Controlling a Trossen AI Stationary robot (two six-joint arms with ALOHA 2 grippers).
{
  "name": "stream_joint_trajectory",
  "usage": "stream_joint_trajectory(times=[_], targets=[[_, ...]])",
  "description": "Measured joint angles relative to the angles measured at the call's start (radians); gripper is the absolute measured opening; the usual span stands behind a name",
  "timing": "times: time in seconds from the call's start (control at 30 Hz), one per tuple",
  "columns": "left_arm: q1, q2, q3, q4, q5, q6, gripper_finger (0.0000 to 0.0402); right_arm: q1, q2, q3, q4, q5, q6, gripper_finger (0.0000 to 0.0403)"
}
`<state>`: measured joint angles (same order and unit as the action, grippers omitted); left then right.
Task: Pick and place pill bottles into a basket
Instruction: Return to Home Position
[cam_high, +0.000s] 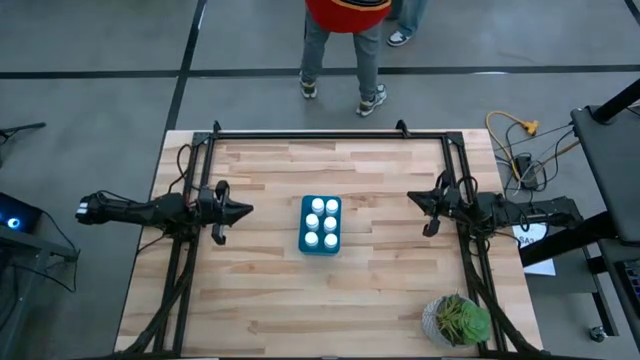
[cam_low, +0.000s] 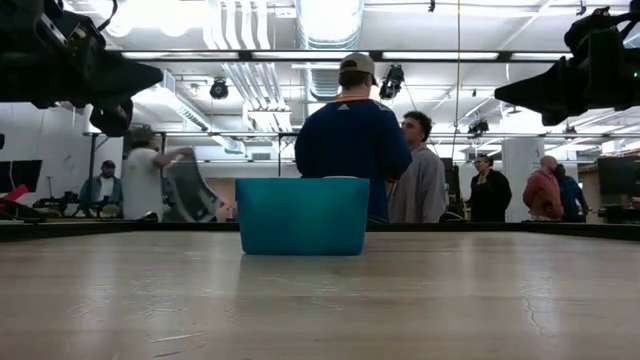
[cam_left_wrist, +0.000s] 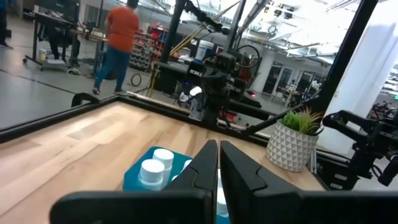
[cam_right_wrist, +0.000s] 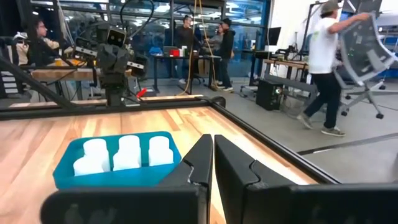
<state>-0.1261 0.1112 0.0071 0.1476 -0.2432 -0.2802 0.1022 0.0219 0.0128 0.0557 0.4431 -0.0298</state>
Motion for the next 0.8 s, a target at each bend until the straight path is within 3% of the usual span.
stream_joint_trajectory(times=[0.8], targets=[[0.0, 0.03, 0.0, 0.001, 0.001, -0.001, 0.0, 0.0, 0.0, 0.0, 0.001, 0.0, 0.003, 0.0009]])
